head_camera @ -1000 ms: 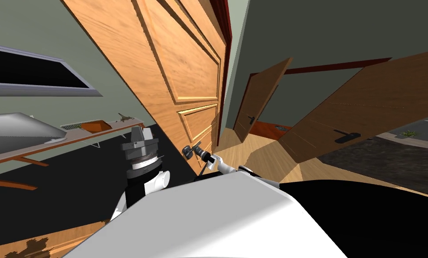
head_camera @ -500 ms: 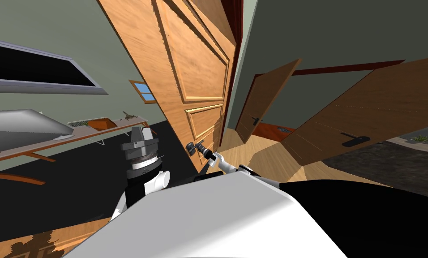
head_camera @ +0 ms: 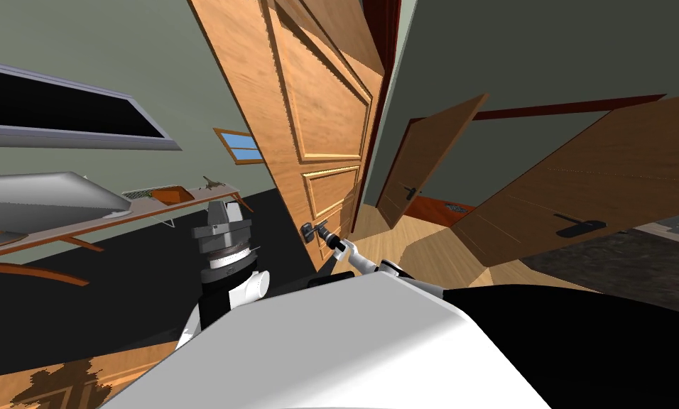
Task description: Push the door open
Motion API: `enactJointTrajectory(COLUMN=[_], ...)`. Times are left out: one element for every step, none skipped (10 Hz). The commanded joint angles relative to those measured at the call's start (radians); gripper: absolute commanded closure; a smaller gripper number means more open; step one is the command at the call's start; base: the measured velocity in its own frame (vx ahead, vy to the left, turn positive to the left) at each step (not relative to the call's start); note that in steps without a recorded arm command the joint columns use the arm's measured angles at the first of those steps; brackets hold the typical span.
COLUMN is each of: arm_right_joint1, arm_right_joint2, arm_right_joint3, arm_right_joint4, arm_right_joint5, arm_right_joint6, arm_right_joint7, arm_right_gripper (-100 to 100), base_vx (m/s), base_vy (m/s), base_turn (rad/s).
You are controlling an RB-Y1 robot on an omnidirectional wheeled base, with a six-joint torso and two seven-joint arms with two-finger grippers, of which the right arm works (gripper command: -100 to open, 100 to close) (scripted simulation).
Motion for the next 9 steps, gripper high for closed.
enactJointTrajectory(arm_right_joint1=[-0.011,-0.014,-0.016,-0.019,-0.021,-0.024,-0.027,-0.030,-0.032], arm_right_joint2=[-0.006,-0.007,-0.008,-0.009,-0.010,-0.010,-0.011,-0.011,-0.011], arm_right_joint3=[-0.041,-0.057,-0.074,-0.091,-0.108,-0.126,-0.143,-0.161,-0.178], arm_right_joint4=[0.009,0.016,0.022,0.029,0.035,0.042,0.049,0.055,0.062], arm_right_joint5=[0.003,0.005,0.008,0.011,0.013,0.016,0.019,0.022,0.024], arm_right_joint6=[0.004,0.002,0.001,-0.001,-0.002,-0.004,-0.006,-0.007,-0.009], arm_right_joint7=[0.004,0.004,0.005,0.005,0.006,0.007,0.007,0.008,0.008], arm_right_gripper=[100,100,100,100,100,100,100,100,100], base_vx=[0.010,0.027,0.030,0.047,0.057,0.053,0.032,0.026,0.028], base_vy=[0.094,0.101,0.107,0.105,0.093,0.092,0.091,0.095,0.101], base_turn=[0.012,0.031,0.021,0.023,0.029,0.041,0.021,0.030,0.035])
